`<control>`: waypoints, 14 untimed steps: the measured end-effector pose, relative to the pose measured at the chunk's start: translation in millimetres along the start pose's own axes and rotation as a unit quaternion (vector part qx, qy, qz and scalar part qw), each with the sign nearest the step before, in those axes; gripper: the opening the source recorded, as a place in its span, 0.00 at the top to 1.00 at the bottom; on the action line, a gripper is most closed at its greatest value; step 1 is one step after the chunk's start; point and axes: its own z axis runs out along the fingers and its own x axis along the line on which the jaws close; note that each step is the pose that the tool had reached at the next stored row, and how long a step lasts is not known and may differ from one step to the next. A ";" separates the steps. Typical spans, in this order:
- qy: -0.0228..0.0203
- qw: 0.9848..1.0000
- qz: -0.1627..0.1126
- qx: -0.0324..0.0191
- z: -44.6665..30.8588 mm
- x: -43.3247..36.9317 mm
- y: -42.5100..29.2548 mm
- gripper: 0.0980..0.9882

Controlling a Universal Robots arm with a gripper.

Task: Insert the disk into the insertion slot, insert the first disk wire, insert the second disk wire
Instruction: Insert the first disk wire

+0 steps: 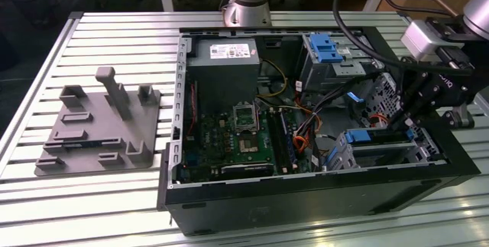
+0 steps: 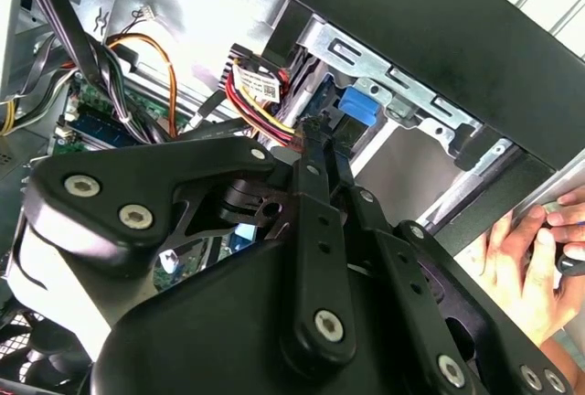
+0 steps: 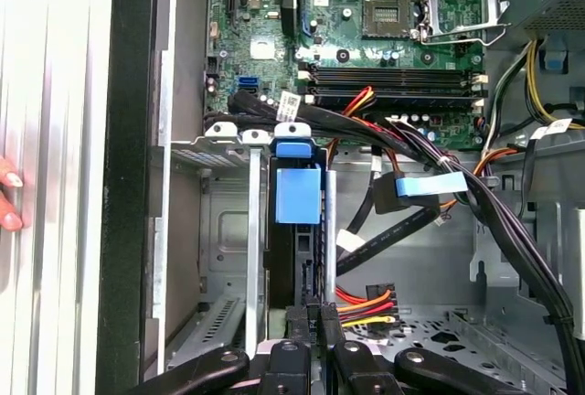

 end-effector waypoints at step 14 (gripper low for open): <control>0.001 1.000 -0.001 -0.002 3.0 0.4 -0.2 0.92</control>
